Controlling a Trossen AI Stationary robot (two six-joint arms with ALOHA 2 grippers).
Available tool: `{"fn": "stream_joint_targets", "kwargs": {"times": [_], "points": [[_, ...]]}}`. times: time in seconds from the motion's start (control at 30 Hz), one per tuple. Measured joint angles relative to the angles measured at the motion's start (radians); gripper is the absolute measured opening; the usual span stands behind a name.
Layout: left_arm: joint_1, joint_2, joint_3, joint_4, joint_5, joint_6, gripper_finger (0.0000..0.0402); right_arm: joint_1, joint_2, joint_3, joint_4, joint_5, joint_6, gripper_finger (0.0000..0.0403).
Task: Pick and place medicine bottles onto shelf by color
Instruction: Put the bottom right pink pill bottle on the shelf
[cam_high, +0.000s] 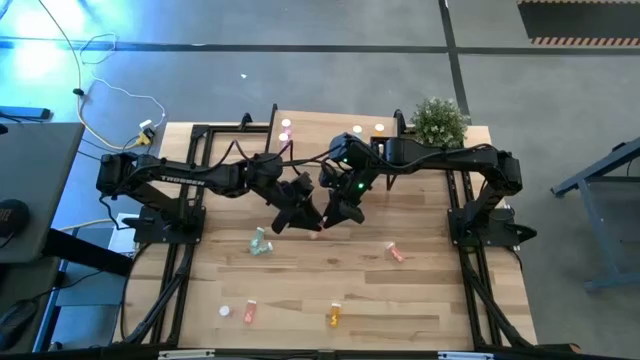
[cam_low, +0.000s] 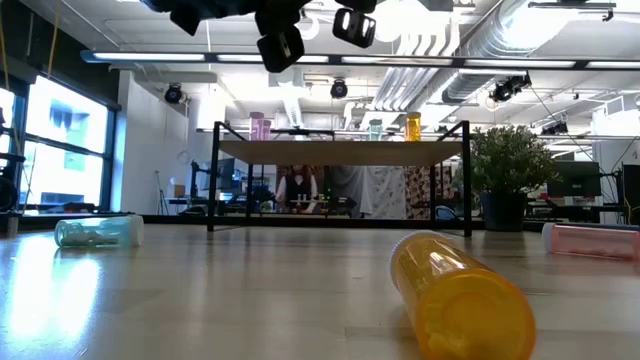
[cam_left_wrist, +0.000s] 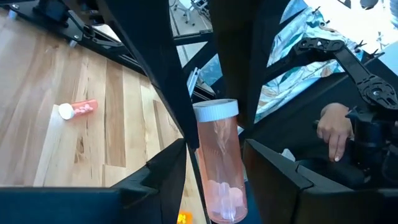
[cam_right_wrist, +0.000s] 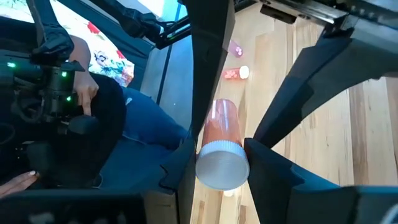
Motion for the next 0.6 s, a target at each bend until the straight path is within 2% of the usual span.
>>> {"fn": "stream_joint_targets", "kwargs": {"times": [0.3,0.6], "points": [[0.000,0.007,0.000,0.002,0.008,0.000,0.0144,0.000,0.000,0.000,0.009,0.006,0.019,0.0114],[0.001,0.007,0.000,0.001,0.013,0.000,0.0104,0.000,0.000,0.000,0.010,0.006,0.023,0.0114]]}}
